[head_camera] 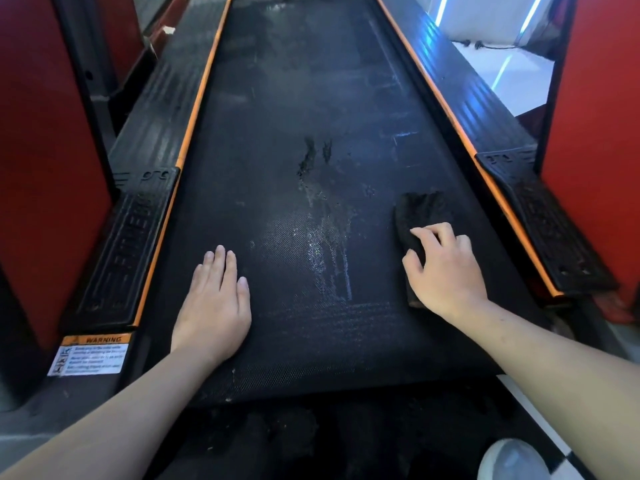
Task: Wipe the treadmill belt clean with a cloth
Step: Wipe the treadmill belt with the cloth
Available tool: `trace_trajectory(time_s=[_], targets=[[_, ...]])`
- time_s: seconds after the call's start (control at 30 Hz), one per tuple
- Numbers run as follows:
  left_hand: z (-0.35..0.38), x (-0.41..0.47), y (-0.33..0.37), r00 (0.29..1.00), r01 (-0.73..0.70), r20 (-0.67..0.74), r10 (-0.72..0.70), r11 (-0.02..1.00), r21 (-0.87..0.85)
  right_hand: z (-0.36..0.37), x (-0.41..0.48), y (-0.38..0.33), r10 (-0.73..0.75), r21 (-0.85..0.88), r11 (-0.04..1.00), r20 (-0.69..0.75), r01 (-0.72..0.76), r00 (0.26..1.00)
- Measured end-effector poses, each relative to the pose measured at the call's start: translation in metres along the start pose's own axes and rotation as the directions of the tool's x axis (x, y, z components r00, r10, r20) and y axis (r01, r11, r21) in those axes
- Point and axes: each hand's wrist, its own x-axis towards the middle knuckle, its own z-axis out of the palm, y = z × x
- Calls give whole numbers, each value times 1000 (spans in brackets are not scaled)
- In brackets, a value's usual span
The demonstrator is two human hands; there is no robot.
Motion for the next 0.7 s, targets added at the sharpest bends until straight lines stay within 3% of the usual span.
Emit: trace_trajectory(time_s=[0.37, 0.7], targets=[[4, -21, -2, 1000, -18, 14, 17, 998, 68, -6, -26, 1, -15, -15, 1000, -20, 14, 1000], [3, -47, 0, 1000, -4, 22, 4, 1000, 3, -13, -48, 4, -23, 3, 1000, -26, 23, 999]])
